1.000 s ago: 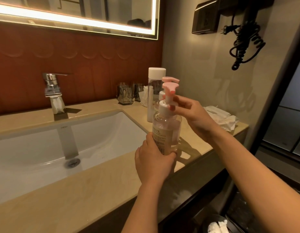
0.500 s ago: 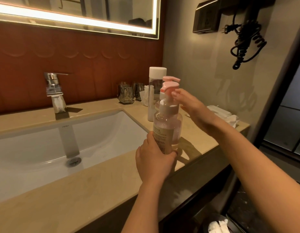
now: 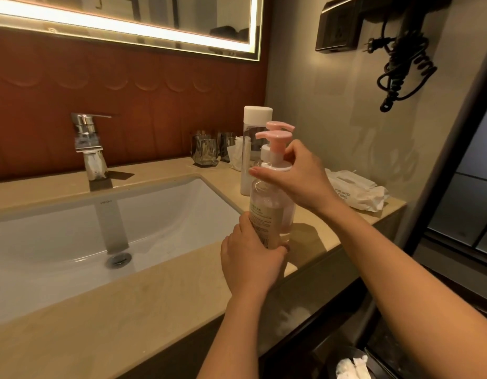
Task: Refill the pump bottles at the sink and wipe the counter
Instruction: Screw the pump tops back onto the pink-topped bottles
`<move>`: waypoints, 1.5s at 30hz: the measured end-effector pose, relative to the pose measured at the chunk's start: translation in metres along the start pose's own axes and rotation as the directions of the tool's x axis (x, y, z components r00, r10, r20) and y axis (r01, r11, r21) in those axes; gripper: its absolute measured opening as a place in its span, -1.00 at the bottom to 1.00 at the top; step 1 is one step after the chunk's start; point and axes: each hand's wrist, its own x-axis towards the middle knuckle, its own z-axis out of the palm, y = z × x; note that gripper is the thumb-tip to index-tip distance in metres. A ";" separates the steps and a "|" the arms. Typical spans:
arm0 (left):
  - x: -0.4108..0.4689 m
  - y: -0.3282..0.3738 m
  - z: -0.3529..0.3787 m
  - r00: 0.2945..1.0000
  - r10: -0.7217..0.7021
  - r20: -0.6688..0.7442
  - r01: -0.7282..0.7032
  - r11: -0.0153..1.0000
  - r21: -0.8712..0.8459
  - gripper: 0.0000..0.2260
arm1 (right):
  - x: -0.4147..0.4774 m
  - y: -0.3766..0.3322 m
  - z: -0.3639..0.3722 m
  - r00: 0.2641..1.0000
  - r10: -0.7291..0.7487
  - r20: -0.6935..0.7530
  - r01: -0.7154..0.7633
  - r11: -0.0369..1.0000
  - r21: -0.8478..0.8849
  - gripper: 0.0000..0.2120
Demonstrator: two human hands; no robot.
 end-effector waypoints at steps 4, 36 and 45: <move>0.000 0.001 -0.001 1.000 0.000 0.007 0.000 1.000 -0.003 -0.37 | 0.000 0.000 -0.004 0.986 0.005 0.169 -0.013 0.999 0.050 -0.36; -0.001 0.003 -0.002 1.000 0.003 -0.002 -0.003 1.000 0.019 -0.39 | -0.019 0.007 -0.015 0.965 -0.229 -0.129 0.208 0.965 -0.159 -0.58; -0.001 0.002 -0.002 1.000 -0.011 0.001 0.011 1.000 0.006 -0.40 | 0.001 0.003 0.004 0.999 -0.027 -0.033 0.019 0.976 -0.219 -0.41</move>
